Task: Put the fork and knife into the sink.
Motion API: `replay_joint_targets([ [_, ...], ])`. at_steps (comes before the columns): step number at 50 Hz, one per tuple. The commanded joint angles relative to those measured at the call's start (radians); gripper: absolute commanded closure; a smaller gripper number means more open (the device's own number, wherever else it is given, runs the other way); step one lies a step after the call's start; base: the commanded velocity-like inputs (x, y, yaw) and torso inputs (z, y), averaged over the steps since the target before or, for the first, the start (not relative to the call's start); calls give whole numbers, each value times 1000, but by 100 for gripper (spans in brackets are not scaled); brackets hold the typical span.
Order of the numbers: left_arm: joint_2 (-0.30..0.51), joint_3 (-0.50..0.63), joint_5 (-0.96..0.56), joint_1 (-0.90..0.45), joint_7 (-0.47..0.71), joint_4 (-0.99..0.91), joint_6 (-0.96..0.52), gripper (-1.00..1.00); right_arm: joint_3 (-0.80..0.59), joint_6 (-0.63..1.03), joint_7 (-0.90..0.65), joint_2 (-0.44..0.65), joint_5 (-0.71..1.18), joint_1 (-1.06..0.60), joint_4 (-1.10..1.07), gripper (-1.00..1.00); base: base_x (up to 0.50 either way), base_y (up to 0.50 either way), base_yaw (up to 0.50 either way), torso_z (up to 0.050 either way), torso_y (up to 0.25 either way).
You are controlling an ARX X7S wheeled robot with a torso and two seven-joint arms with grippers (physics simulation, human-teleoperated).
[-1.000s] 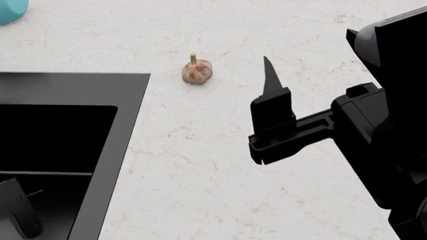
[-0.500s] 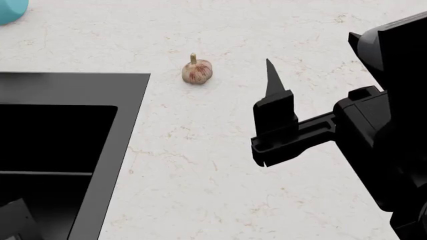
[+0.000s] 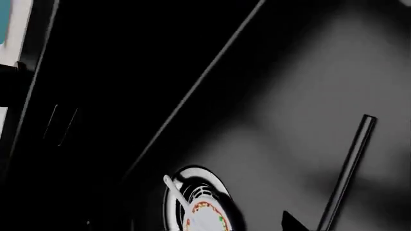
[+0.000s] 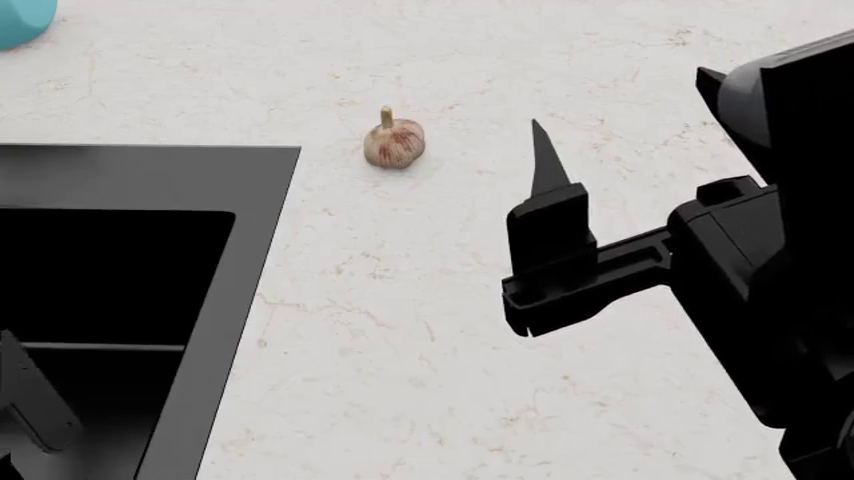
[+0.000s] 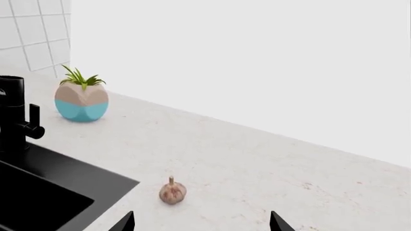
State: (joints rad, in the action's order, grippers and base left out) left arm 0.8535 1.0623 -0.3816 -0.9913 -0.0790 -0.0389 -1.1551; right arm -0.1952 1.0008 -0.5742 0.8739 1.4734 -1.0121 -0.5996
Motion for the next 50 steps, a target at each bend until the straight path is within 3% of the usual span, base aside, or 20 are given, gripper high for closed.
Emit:
replay_joint_targets([
  [1, 50, -229, -63, 22, 107, -207, 0, -100, 28, -13, 29, -22, -35, 14, -5, -100, 0, 0, 0, 0, 0],
  [6, 48, -286, -71, 26, 176, -268, -25, -100, 25, -16, 33, -23, -41, 15, -6, -100, 0, 0, 0, 0, 0],
  [9, 40, -388, -124, 47, 219, -328, -22, -100, 29, -18, 32, -19, -38, 19, -9, -100, 0, 0, 0, 0, 0],
  [20, 14, -512, -201, 109, 325, -516, -44, -100, 39, -34, 33, -12, -44, 44, -24, -100, 0, 0, 0, 0, 0],
  [33, -82, -814, -371, 175, 469, -672, -105, -100, 40, -48, 45, -10, -57, 63, -26, -100, 0, 0, 0, 0, 0],
  [45, -160, -975, -513, 167, 560, -836, -182, -100, 50, -62, 45, -3, -55, 79, -37, -100, 0, 0, 0, 0, 0],
  [50, -190, -984, -532, 210, 586, -895, -161, -100, 60, -81, 55, -1, -69, 110, -45, -100, 0, 0, 0, 0, 0],
])
